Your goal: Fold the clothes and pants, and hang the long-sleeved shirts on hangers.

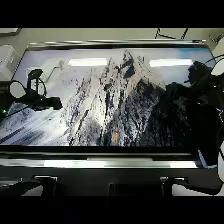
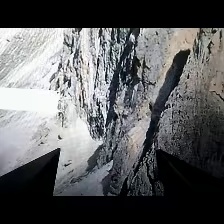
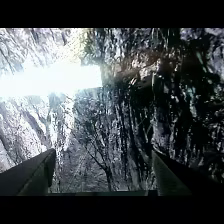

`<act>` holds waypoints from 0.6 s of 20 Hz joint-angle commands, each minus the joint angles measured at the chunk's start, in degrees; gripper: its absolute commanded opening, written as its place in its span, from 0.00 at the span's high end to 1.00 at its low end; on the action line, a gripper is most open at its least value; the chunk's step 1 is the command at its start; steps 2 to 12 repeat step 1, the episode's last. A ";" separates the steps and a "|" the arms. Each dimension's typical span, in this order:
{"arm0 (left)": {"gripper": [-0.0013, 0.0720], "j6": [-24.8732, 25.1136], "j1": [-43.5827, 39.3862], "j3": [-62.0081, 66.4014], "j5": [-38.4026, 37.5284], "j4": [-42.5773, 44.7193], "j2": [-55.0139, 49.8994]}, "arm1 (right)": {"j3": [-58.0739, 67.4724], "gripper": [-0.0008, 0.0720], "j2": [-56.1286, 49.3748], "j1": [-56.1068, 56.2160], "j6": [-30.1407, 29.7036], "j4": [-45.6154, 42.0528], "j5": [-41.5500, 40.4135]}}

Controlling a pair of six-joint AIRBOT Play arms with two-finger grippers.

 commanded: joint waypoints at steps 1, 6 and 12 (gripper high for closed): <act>0.01 -0.02 -0.02 -0.04 0.09 0.00 0.02 | -0.02 0.07 -0.02 0.07 0.11 -0.02 0.04; 0.01 -0.02 -0.02 -0.04 0.09 0.00 0.02 | -0.02 0.07 -0.02 0.07 0.11 -0.02 0.04; 0.01 -0.02 -0.02 -0.04 0.09 0.00 0.02 | -0.02 0.07 -0.02 0.07 0.11 -0.02 0.04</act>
